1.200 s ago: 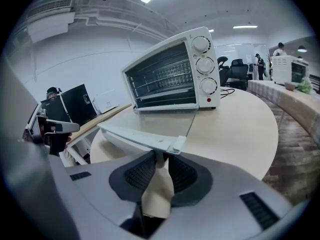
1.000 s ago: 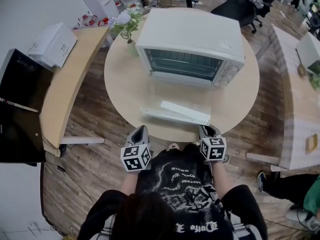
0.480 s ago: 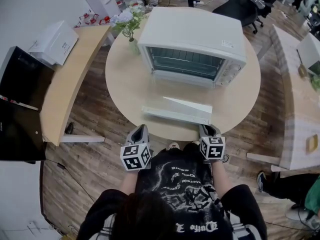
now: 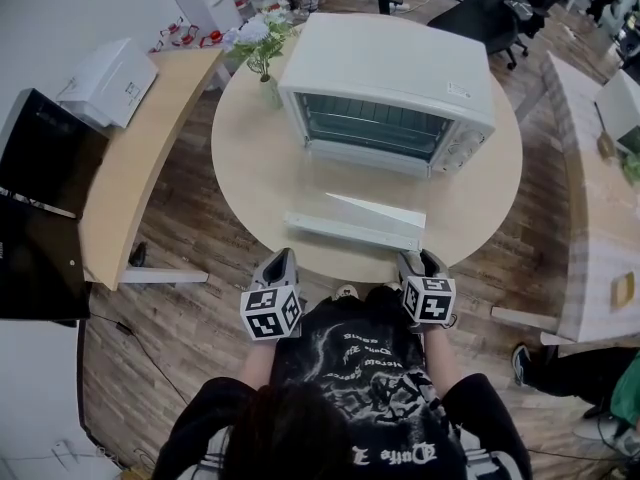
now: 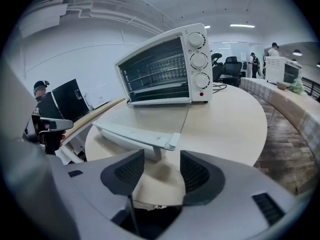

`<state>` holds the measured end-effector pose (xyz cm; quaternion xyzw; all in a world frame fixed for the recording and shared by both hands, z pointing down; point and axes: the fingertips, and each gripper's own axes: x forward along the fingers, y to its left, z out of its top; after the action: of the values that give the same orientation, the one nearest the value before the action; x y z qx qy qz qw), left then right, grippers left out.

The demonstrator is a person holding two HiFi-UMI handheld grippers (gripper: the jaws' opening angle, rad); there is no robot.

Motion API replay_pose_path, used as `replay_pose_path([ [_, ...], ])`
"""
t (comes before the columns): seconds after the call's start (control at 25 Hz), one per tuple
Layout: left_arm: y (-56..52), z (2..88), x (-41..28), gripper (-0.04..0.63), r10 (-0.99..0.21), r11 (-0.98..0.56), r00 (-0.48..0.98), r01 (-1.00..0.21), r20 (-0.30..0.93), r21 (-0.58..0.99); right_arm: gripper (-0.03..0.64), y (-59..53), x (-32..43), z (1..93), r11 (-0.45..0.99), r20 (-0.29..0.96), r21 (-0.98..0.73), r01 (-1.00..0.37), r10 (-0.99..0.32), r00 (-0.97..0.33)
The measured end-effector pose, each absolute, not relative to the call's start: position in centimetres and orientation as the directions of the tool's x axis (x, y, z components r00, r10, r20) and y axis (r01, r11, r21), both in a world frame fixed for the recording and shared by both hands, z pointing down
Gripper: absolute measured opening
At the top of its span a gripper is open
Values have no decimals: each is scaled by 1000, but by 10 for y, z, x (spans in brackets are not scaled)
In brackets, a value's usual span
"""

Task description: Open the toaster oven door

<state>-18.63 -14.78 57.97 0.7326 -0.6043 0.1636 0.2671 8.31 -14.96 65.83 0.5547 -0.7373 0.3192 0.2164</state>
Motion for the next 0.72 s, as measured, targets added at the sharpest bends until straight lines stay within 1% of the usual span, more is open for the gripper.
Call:
replay_pose_path([
  [0.12,-150,580,-184,17,-795,-132,224,-971,563,199,250,-146,89,650,171,670,-240,-955,-683,-291],
  [0.28,-154,579,-176,17,-796,-161,245,-967,553,197,253,-146,94,620,202,623,-195,-960,-730,-280],
  [0.48,-160,570,-158,17,-806,-215,281,-959,521,185,252,-159,92,562,267,503,-87,-960,-820,-273],
  [0.72,-168,554,-135,17,-813,-281,341,-940,471,194,249,-168,83,511,316,386,18,-949,-878,-285],
])
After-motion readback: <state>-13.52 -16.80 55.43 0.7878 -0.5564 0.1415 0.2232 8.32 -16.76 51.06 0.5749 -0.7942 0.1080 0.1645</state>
